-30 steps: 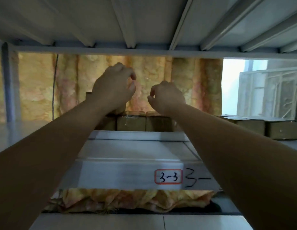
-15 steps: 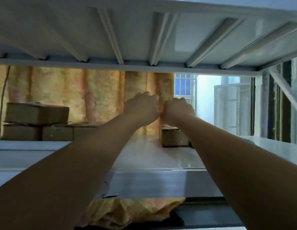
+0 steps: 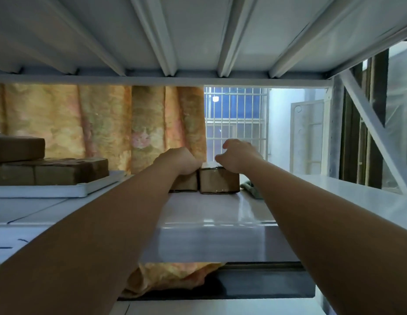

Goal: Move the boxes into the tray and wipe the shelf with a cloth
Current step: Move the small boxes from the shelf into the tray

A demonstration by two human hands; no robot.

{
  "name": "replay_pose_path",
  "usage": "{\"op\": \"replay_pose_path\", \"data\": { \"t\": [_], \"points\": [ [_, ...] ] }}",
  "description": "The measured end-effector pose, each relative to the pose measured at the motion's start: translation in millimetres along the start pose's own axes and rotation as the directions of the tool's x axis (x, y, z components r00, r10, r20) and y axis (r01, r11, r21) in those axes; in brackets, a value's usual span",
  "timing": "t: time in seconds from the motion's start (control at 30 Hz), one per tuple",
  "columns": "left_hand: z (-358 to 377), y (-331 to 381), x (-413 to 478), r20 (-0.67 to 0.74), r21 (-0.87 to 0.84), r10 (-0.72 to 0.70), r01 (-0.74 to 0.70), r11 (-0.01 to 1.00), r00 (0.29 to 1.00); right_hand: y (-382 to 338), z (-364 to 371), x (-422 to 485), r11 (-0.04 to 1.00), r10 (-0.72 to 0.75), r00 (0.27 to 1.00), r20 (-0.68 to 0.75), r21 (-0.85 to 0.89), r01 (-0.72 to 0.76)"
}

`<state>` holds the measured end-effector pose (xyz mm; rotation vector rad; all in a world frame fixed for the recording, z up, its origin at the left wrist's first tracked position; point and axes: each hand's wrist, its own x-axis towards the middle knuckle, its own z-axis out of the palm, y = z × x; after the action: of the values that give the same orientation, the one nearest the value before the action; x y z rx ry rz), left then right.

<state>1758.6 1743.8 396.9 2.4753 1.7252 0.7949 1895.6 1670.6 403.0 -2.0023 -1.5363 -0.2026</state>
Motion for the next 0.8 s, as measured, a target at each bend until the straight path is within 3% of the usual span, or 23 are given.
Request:
{"op": "replay_pose_path", "data": {
  "t": [0.13, 0.37, 0.47, 0.63, 0.7, 0.8],
  "points": [
    [4, -10, 5, 0.007, -0.061, 0.027, -0.026, 0.998, 1.000, -17, 8, 8, 1.000, 0.011, 1.000, 0.018, -0.018, -0.011],
    [3, -15, 3, 0.030, -0.122, 0.037, -0.033, 0.992, 0.999, -41, 23, 16, 0.986, 0.167, 0.980, 0.111, -0.019, -0.166],
    [0, -15, -7, -0.073, -0.184, 0.014, -0.028, 0.982, 0.997, -36, 22, 20, 0.982, 0.187, 0.974, 0.127, -0.051, -0.181],
    [-9, -16, -18, -0.268, -0.330, -0.079, -0.014, 0.944, 0.960, -38, 12, 14, 0.986, 0.166, 0.922, 0.351, -0.035, -0.164],
    [-11, -14, -18, -0.287, -0.447, -0.116, -0.025, 0.894, 0.951, -36, 14, 15, 0.985, 0.168, 0.934, 0.316, -0.009, -0.174],
    [-13, -12, -16, -0.288, -0.569, -0.150, -0.042, 0.821, 0.946, -28, 21, 17, 0.961, 0.234, 0.962, 0.139, 0.116, -0.250]
  ]
}}
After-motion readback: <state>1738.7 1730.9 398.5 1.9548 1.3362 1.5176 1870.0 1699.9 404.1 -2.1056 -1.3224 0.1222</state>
